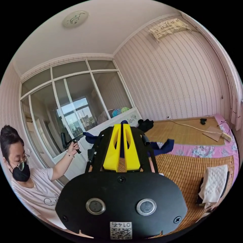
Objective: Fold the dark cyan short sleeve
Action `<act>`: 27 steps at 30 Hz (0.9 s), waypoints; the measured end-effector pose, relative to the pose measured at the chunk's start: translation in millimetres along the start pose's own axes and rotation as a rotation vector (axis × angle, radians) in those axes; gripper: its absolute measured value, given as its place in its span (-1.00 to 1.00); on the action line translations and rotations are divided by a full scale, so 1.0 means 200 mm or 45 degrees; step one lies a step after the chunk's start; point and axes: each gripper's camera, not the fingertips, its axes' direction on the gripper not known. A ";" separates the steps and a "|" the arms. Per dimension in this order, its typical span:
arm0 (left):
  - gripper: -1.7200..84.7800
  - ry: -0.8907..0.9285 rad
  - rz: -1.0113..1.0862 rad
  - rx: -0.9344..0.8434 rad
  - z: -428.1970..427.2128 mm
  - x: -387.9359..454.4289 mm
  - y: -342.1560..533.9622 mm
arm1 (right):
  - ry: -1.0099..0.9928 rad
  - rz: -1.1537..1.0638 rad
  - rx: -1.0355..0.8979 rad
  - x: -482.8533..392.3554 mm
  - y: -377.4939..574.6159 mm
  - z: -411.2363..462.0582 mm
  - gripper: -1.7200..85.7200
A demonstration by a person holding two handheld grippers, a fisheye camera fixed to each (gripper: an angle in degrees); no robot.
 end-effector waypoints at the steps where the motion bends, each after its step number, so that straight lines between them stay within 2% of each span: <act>1: -0.98 0.013 -0.018 -0.102 0.13 -0.04 0.19 | 0.052 0.057 -0.065 0.09 0.14 0.06 -0.96; 4: -0.98 0.072 -0.087 -0.377 0.49 -0.12 0.76 | 0.218 0.281 -0.271 0.35 0.56 0.27 -0.96; 8: -0.98 0.006 -0.135 -0.746 0.89 -0.14 1.52 | 0.326 0.710 -0.620 0.68 1.16 0.61 -0.95; 11: -0.98 -0.026 -0.194 -0.962 1.04 -0.18 1.95 | 0.434 0.876 -0.872 0.80 1.48 0.81 -0.95; 14: -0.98 -0.015 -0.244 -1.110 1.06 -0.28 2.23 | 0.409 0.998 -0.930 0.84 1.65 0.91 -0.95; 18: -0.98 0.043 -0.220 -1.203 0.98 -0.36 2.40 | 0.486 0.880 -1.087 0.78 1.72 1.05 -0.95; 20: -0.98 0.027 -0.079 -1.229 0.91 -0.37 2.45 | 0.514 0.765 -1.243 0.71 1.75 1.16 -0.95; 27: -0.97 -0.003 0.163 -1.297 0.75 -0.50 2.65 | 0.404 0.705 -1.376 0.55 1.83 1.42 -0.94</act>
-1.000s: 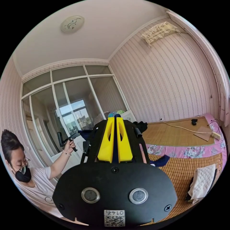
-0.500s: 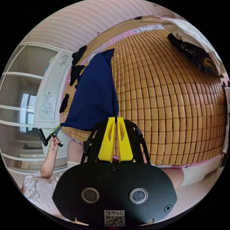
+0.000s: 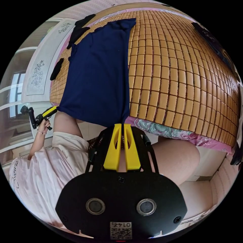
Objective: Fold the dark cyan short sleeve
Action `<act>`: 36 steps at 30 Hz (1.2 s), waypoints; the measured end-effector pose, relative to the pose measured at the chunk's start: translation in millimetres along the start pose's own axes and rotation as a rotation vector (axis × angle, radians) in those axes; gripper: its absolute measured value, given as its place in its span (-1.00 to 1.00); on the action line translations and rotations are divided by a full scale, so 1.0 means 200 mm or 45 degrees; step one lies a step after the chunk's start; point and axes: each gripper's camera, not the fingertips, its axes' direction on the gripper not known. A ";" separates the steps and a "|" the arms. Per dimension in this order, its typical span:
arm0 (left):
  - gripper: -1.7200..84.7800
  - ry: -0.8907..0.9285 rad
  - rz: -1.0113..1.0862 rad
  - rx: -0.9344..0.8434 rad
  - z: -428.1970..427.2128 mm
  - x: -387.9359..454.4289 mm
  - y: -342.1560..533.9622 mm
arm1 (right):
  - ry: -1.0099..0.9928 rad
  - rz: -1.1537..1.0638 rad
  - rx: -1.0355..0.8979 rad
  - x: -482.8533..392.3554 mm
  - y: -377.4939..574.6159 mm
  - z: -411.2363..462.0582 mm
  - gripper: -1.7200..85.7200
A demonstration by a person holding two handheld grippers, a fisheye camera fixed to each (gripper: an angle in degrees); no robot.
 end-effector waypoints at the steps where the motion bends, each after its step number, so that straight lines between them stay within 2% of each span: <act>1: -0.96 0.026 0.004 0.045 0.01 -0.04 0.05 | 0.011 -0.012 -0.022 -0.04 -0.02 0.04 -0.94; 6: -0.85 0.104 -0.068 0.111 0.04 -0.27 0.23 | 0.107 -0.035 -0.097 -0.20 -0.12 0.18 -0.94; 12: -0.85 0.064 -0.190 0.279 -0.01 -0.62 0.30 | 0.250 -0.281 -0.055 -0.56 -0.48 0.24 -0.93; 20: -0.85 0.130 -0.449 0.478 0.16 -1.35 -0.12 | 0.316 -0.796 0.011 -1.47 -1.47 0.29 -0.85; 26: -0.80 0.138 -0.587 0.417 0.45 -1.83 -0.45 | 0.491 -0.988 0.060 -2.06 -2.16 0.46 -0.82; 30: -0.80 0.186 -0.611 0.381 0.58 -2.01 -0.51 | 0.679 -1.059 0.040 -2.33 -2.49 0.66 -0.78; 32: -0.82 0.206 -0.608 0.347 0.66 -2.09 -0.50 | 0.756 -1.017 -0.046 -2.41 -2.68 0.83 -0.73; 36: -0.87 0.191 -0.609 0.379 0.69 -2.20 -0.39 | 0.757 -0.938 -0.205 -2.44 -2.85 1.05 -0.81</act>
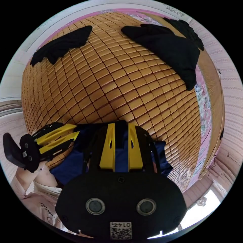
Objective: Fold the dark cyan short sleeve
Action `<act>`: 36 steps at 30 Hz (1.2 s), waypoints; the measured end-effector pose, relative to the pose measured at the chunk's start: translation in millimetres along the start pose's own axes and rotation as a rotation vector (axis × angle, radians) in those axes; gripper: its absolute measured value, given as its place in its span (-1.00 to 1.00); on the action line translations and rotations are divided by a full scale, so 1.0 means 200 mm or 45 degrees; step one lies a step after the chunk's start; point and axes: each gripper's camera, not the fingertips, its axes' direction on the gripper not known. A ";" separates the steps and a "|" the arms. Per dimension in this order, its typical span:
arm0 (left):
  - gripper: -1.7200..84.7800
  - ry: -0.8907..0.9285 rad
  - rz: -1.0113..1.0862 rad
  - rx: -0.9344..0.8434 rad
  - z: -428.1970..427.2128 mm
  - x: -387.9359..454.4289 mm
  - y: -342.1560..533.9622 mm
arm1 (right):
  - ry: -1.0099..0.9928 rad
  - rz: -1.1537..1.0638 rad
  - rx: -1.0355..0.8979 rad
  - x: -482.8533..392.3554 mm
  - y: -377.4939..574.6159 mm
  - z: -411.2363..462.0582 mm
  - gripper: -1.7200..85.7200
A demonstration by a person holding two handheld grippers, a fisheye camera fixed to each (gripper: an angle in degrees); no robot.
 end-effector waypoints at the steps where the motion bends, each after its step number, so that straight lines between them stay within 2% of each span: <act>1: -0.89 0.005 -0.005 0.008 -0.02 -0.05 0.02 | 0.001 0.032 0.068 0.00 -0.02 -0.03 -0.88; 6: -0.95 0.047 -0.045 0.132 -0.15 -0.25 0.18 | -0.044 -0.118 0.208 -0.12 -0.07 -0.09 -0.97; 11: -0.96 0.069 -0.251 0.201 -0.21 -0.44 0.39 | 0.058 -0.326 0.381 -0.34 -0.11 -0.11 -0.97; 15: -0.96 0.052 -0.307 0.204 -0.18 -0.51 0.50 | -0.020 -0.373 0.367 -0.41 -0.12 -0.10 -0.95; 21: -0.96 0.027 -0.350 0.180 -0.05 -0.60 0.59 | -0.040 -0.149 0.499 -0.28 0.05 -0.17 -0.92; 24: -0.95 0.030 -0.356 0.188 -0.01 -0.63 0.63 | -0.176 -0.092 0.394 -0.24 0.09 -0.09 -0.97; 28: -0.94 0.029 -0.358 0.188 0.08 -0.66 0.69 | -0.165 -0.076 0.278 -0.27 0.10 0.09 -0.98; 33: -0.91 0.046 -0.356 0.202 0.22 -0.68 0.77 | -0.230 0.056 0.342 -0.20 0.21 0.12 -0.98; 36: -0.88 -0.043 -0.309 0.186 0.30 -0.64 0.81 | -0.244 0.066 0.446 -0.12 0.39 0.09 -0.98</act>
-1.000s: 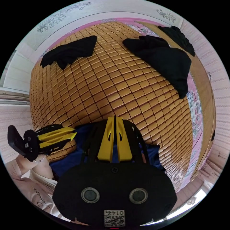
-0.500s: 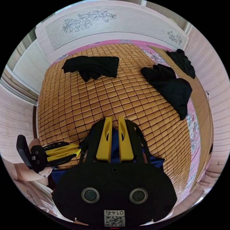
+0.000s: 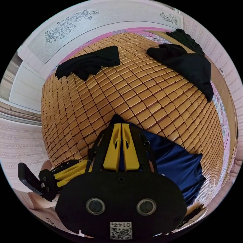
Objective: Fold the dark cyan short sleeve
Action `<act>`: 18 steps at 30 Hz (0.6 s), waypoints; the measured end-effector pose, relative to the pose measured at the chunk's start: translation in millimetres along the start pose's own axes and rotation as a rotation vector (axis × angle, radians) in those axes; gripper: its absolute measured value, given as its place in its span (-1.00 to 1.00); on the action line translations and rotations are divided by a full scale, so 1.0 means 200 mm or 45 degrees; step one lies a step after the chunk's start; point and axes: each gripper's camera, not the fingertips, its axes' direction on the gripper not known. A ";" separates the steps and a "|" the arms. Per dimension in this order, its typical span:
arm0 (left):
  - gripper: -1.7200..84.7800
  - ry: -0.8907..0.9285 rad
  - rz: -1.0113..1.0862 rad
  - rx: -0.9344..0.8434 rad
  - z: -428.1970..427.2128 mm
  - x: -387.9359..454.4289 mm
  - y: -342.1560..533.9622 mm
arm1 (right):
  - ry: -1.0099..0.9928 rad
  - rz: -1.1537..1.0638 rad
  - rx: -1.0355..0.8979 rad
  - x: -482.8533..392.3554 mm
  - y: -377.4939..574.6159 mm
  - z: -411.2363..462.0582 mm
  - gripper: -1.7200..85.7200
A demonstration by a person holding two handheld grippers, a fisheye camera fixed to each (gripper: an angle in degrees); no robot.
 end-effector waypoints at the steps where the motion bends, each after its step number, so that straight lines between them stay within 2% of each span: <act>1: -0.86 -0.023 0.017 -0.008 0.02 0.01 0.03 | -0.066 0.049 0.090 0.06 0.09 -0.08 -0.98; 4: -0.87 -0.080 0.085 -0.017 0.04 0.01 0.11 | -0.308 0.186 0.349 0.26 0.45 -0.33 -0.97; 7: -0.92 -0.217 0.167 -0.016 0.03 0.00 0.21 | -0.289 0.373 0.510 0.50 0.98 -0.53 -0.96; 11: -0.94 -0.227 0.241 -0.022 0.05 0.05 0.32 | 0.086 0.737 0.442 0.85 1.77 -0.66 -0.92; 13: -0.95 -0.165 0.284 -0.019 0.09 0.14 0.35 | 0.175 0.913 0.374 1.01 2.04 -0.68 -0.89; 18: -0.95 0.012 0.512 -0.060 0.35 0.64 0.43 | 0.076 1.175 0.383 1.32 2.48 -0.70 -0.69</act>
